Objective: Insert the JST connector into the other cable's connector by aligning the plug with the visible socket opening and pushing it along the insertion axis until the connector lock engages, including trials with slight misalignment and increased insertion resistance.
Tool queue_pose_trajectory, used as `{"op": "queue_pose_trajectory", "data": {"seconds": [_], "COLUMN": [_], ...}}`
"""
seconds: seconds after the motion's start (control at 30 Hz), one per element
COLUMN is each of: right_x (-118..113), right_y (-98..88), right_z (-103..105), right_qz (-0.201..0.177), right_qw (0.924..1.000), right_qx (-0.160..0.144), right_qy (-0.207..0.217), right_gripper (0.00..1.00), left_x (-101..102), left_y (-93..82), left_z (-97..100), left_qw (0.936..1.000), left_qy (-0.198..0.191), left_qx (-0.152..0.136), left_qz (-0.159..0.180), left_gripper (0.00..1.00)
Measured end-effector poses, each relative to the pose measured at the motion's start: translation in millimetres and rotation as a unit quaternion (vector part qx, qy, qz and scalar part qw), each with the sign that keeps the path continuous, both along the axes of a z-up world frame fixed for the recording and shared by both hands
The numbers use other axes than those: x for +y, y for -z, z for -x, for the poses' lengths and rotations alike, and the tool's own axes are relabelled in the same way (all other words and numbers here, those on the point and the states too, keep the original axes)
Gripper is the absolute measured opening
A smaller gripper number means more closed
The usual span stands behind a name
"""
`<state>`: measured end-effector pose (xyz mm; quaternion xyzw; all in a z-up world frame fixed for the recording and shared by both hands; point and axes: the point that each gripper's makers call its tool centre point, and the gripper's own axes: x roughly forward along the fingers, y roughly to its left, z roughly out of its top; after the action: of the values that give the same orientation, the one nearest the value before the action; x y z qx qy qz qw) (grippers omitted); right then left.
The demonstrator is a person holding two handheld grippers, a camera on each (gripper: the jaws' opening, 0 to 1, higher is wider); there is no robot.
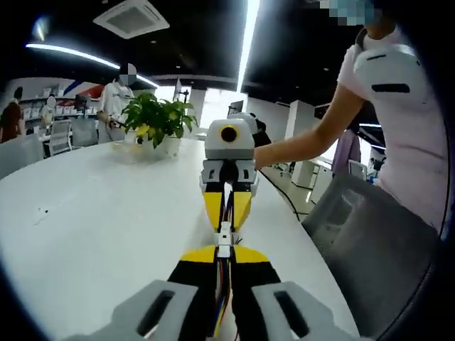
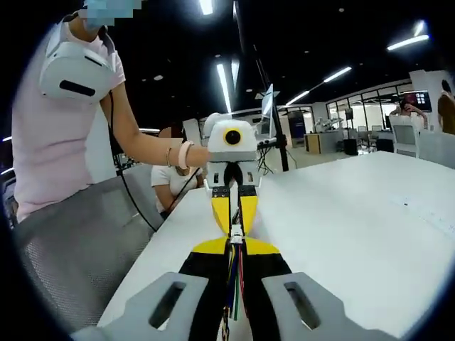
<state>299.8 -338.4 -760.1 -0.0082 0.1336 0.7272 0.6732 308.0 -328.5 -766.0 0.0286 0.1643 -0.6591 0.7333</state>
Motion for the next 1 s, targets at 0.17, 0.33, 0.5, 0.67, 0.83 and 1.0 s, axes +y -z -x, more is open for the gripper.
{"op": "queue_pose_trajectory", "data": {"seconds": [0.17,0.33,0.5,0.67,0.83,1.0], "right_x": [1,3,5,6,8,8], "right_y": [0.6,0.8,1.4,3.4,13.3,20.9], "right_z": [1,3,2,2,1,0], "right_qz": [-0.001,-0.003,-0.008,-0.01,-0.003,0.002], "right_qw": [1.0,0.9999,0.9999,0.9998,0.9997,0.9997], "right_qx": [0.0,0.004,0.009,0.011,0.018,0.02], "right_qy": [-0.005,-0.009,-0.012,-0.013,-0.016,-0.013], "right_gripper": [0.02,0.02,0.02,0.02,0.02,0.02], "left_x": [-1,-2,-3,-4,-5,-4], "left_y": [-0.9,-0.4,-3.5,-3.9,3.1,11.7], "left_z": [4.9,8.8,11.8,13.6,15.7,12.7], "left_qw": [0.9999,0.9997,0.9997,0.9996,0.9996,0.9994], "left_qy": [0.006,0.012,0.016,0.016,0.018,0.017], "left_qx": [-0.008,-0.017,-0.021,-0.023,-0.019,-0.019], "left_qz": [-0.005,-0.008,-0.001,-0.004,-0.014,-0.023], "left_gripper": [0.0,0.0,0.0,0.0,0.0,0.0]}}
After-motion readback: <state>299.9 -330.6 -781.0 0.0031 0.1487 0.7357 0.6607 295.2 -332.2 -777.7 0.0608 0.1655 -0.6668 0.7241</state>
